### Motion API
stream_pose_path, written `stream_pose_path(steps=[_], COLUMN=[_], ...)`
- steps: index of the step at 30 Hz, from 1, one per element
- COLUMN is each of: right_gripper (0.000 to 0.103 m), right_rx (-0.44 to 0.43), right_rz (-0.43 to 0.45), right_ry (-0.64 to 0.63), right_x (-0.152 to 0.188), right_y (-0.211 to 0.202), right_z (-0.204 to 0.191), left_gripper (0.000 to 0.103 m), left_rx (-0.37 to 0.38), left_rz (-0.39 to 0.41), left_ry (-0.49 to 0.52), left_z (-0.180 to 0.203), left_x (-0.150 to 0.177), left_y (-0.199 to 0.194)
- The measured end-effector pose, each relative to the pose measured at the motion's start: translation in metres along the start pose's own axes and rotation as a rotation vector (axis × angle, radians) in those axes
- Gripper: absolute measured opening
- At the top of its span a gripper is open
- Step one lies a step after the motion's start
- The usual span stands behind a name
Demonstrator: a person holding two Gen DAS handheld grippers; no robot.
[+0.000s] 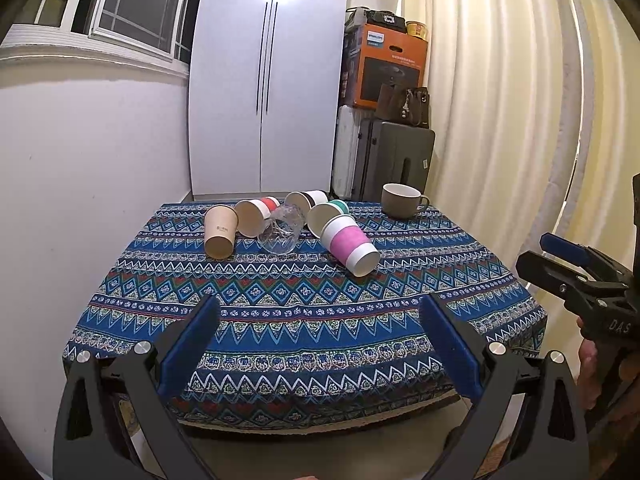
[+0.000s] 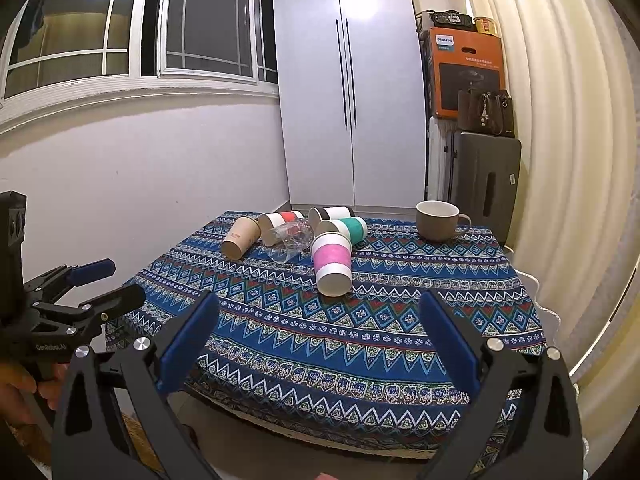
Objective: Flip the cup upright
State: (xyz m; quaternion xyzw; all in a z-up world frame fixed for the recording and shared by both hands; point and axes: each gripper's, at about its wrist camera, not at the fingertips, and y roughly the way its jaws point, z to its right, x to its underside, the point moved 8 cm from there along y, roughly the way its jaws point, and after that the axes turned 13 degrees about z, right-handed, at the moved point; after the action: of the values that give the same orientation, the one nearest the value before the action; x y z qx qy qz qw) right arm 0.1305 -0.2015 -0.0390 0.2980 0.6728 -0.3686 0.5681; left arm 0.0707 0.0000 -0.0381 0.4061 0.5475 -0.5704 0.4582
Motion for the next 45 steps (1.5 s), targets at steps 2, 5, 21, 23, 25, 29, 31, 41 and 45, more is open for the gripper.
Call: stream_pose_path(steps=[2, 5, 21, 23, 25, 29, 31, 41, 45], right_gripper=[0.098, 0.098, 0.098, 0.098, 0.098, 0.098, 0.098, 0.098, 0.098], right_rx=[0.0, 0.0, -0.002, -0.002, -0.002, -0.002, -0.004, -0.001, -0.002], right_rz=[-0.001, -0.001, -0.003, -0.004, -0.007, -0.007, -0.008, -0.009, -0.009], right_ry=[0.0, -0.002, -0.002, -0.002, -0.003, -0.003, -0.003, -0.006, -0.008], right_x=[0.0003, 0.0002, 0.0006, 0.0009, 0.0013, 0.0018, 0.0017, 0.0016, 0.0018], right_y=[0.0001, 0.0004, 0.0006, 0.0013, 0.0016, 0.0019, 0.002, 0.0013, 0.0001], right_z=[0.0001, -0.0004, -0.0007, -0.0001, 0.0, 0.0006, -0.0002, -0.0007, -0.0016], left_gripper=[0.097, 0.097, 0.097, 0.097, 0.097, 0.097, 0.097, 0.097, 0.097], left_rx=[-0.003, -0.004, -0.004, -0.003, -0.002, -0.003, -0.003, -0.002, -0.002], left_rz=[0.001, 0.002, -0.001, 0.0, 0.002, 0.001, 0.0, 0.001, 0.0], left_ry=[0.003, 0.004, 0.006, 0.007, 0.008, 0.007, 0.008, 0.007, 0.009], left_z=[0.0003, 0.0011, 0.0011, 0.0013, 0.0012, 0.0007, 0.0008, 0.0006, 0.001], left_x=[0.0004, 0.0011, 0.0016, 0.0012, 0.0012, 0.0018, 0.002, 0.0016, 0.0019], left_y=[0.0, -0.0004, 0.0001, 0.0003, 0.0003, 0.0006, 0.0008, 0.0008, 0.0007])
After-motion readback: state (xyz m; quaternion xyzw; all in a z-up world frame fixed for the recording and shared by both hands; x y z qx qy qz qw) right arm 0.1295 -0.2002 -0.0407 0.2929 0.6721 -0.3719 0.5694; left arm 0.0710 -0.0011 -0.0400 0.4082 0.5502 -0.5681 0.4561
